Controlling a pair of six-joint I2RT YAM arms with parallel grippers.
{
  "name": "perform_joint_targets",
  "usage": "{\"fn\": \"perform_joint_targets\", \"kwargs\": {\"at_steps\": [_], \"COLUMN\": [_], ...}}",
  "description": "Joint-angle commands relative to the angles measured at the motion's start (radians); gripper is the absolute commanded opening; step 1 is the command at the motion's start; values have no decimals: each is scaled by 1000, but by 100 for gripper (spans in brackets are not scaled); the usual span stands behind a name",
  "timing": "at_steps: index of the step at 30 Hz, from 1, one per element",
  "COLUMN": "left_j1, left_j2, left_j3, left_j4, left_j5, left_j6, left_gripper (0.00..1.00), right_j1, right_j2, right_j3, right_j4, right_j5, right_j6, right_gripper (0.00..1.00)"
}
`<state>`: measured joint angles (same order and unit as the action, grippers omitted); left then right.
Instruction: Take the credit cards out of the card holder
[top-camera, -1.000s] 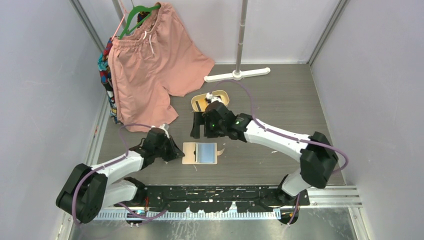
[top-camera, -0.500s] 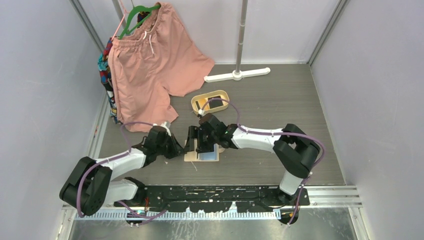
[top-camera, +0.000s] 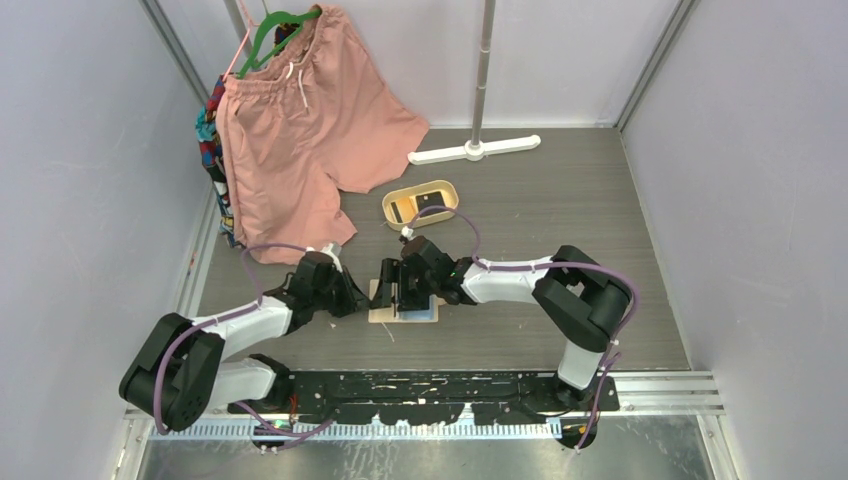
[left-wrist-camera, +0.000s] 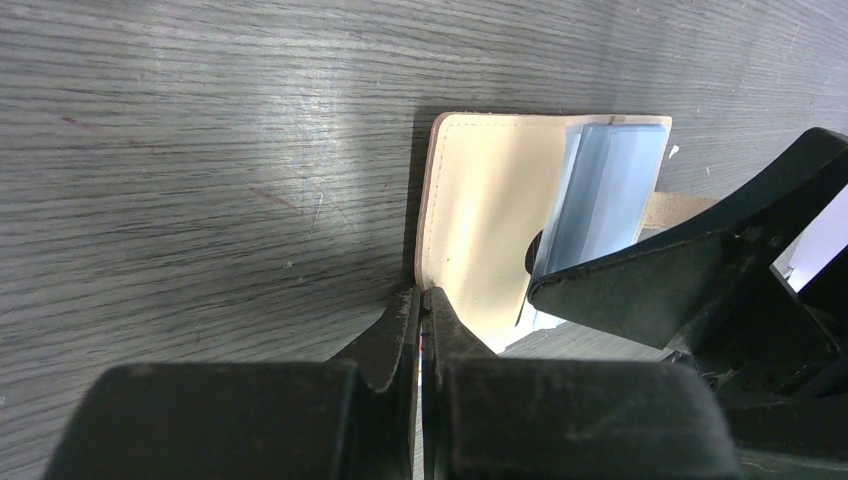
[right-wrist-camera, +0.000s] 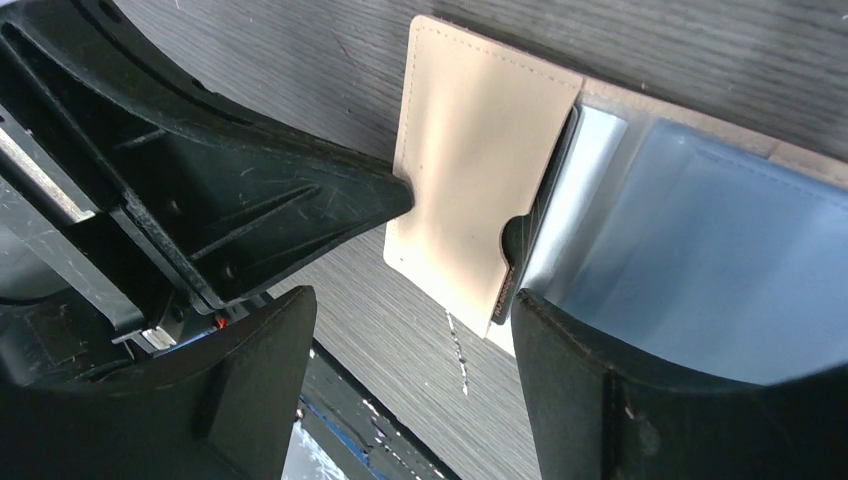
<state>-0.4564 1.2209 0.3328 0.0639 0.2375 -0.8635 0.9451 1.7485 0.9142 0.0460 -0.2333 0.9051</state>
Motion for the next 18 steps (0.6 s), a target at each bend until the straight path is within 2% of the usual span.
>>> {"fn": "perform_joint_targets", "kwargs": {"at_steps": [1,11,18], "left_j1": [-5,-8,-8], "left_j2": [40,44,51], "left_j3": [-42,-40,-37], "left_j4": [-145,-151,-151], "left_j5": [-101,-104,-100], "left_j6": [38,37,37], "left_gripper": [0,0,0], "right_j1": [-2,-3,-3], "right_j2": [12,62,42], "right_j3": [-6,-13,-57], "right_j4": [83,143,118], "right_j5": [48,89,222], "right_j6": [-5,-2,-5], "right_gripper": [76,76,78]}}
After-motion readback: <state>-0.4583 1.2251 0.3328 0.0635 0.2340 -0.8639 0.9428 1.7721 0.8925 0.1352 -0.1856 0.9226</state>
